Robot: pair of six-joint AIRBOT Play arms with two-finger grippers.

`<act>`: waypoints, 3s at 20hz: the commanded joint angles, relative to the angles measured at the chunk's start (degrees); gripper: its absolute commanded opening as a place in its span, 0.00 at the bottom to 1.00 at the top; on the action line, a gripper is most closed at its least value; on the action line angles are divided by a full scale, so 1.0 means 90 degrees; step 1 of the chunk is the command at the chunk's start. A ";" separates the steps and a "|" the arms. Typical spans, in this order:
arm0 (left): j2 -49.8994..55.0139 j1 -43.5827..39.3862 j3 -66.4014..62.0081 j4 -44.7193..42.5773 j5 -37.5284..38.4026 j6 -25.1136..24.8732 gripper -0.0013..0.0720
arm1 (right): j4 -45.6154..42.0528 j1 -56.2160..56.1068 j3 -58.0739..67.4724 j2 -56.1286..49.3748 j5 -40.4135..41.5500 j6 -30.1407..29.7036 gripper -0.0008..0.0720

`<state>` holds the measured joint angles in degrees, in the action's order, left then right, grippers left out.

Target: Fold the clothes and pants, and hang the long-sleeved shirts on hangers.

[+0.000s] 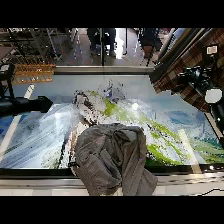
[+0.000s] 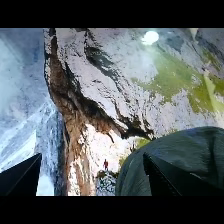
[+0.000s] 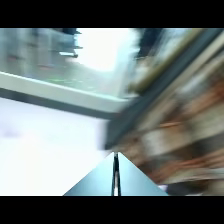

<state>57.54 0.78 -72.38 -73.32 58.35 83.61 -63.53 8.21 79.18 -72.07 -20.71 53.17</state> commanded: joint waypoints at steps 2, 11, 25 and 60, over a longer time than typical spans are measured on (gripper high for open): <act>0.0425 -0.0002 -0.0002 0.0270 0.0843 0.0000 0.97 | 0.0362 -0.0359 0.0019 0.0250 -0.0707 0.0753 0.05; 0.0493 0.0005 0.2351 0.1933 0.2589 -0.0758 0.97 | -0.0029 0.0180 -0.0546 0.0226 -0.6232 0.1569 0.76; 0.0301 -0.1751 0.4792 0.3113 -0.0583 -0.0627 0.96 | 0.1025 -0.1154 -0.3859 0.0087 -0.4294 0.0928 0.81; 0.3772 0.2776 0.0930 0.2433 -0.0056 0.0097 0.97 | 0.0811 -0.1039 -0.4454 0.0214 -0.3854 0.1892 0.97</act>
<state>91.31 27.40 -65.12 -54.70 65.34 82.41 -53.78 3.70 40.69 -70.48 -61.54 66.11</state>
